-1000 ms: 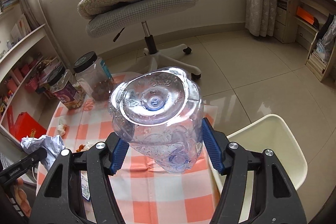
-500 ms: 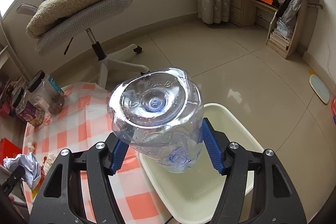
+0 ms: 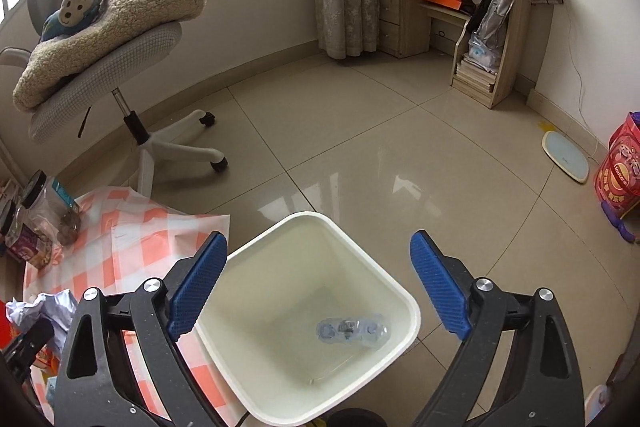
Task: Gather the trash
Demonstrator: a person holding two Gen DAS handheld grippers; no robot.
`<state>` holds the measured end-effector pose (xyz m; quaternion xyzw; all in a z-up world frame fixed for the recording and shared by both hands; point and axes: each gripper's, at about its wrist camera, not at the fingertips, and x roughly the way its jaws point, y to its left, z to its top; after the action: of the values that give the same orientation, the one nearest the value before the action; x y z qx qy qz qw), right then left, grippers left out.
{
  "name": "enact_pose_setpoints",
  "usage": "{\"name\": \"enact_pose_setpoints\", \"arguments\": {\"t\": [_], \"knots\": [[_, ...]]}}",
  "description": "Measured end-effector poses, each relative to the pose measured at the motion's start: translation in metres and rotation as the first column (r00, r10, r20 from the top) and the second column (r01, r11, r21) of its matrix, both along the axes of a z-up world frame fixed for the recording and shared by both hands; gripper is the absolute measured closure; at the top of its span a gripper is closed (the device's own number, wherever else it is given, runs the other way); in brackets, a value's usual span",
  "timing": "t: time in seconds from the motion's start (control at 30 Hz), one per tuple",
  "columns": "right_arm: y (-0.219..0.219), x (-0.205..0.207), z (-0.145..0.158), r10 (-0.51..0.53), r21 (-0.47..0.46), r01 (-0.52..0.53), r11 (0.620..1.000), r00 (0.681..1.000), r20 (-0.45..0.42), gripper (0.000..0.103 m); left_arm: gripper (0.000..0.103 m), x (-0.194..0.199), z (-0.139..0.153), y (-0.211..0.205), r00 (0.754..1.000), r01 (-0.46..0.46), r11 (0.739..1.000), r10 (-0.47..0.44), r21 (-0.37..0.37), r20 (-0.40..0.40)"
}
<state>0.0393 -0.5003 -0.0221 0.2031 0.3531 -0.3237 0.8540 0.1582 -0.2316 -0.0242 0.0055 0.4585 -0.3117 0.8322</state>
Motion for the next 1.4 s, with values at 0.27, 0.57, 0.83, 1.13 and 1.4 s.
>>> {"name": "enact_pose_setpoints", "arguments": {"t": [0.27, 0.57, 0.83, 1.13, 1.4], "knots": [[-0.024, -0.032, 0.004, -0.044, -0.013, 0.044, 0.999, 0.999, 0.012, 0.013, 0.066, -0.017, -0.004, -0.07, 0.996, 0.086, 0.996, -0.086, 0.011, -0.028], [-0.046, -0.058, 0.008, -0.098, 0.007, 0.098, 0.995, 0.994, 0.045, 0.013, 0.065, -0.036, -0.006, -0.134, 0.987, 0.162, 0.986, -0.161, 0.042, -0.015], [-0.049, -0.07, 0.012, -0.138, -0.007, 0.139, 0.99, 0.988, 0.066, 0.01, 0.039, -0.042, -0.003, -0.148, 0.985, 0.168, 0.984, -0.169, 0.068, 0.018], [-0.014, -0.061, 0.021, -0.116, -0.096, 0.124, 0.988, 0.99, 0.083, 0.007, 0.037, -0.045, 0.013, -0.112, 0.976, 0.059, 0.991, -0.083, 0.119, 0.204], [0.041, -0.042, 0.026, -0.043, -0.169, 0.059, 0.984, 0.994, 0.097, 0.007, 0.018, -0.049, 0.025, -0.064, 0.915, -0.086, 0.987, 0.025, 0.135, 0.403]]}}
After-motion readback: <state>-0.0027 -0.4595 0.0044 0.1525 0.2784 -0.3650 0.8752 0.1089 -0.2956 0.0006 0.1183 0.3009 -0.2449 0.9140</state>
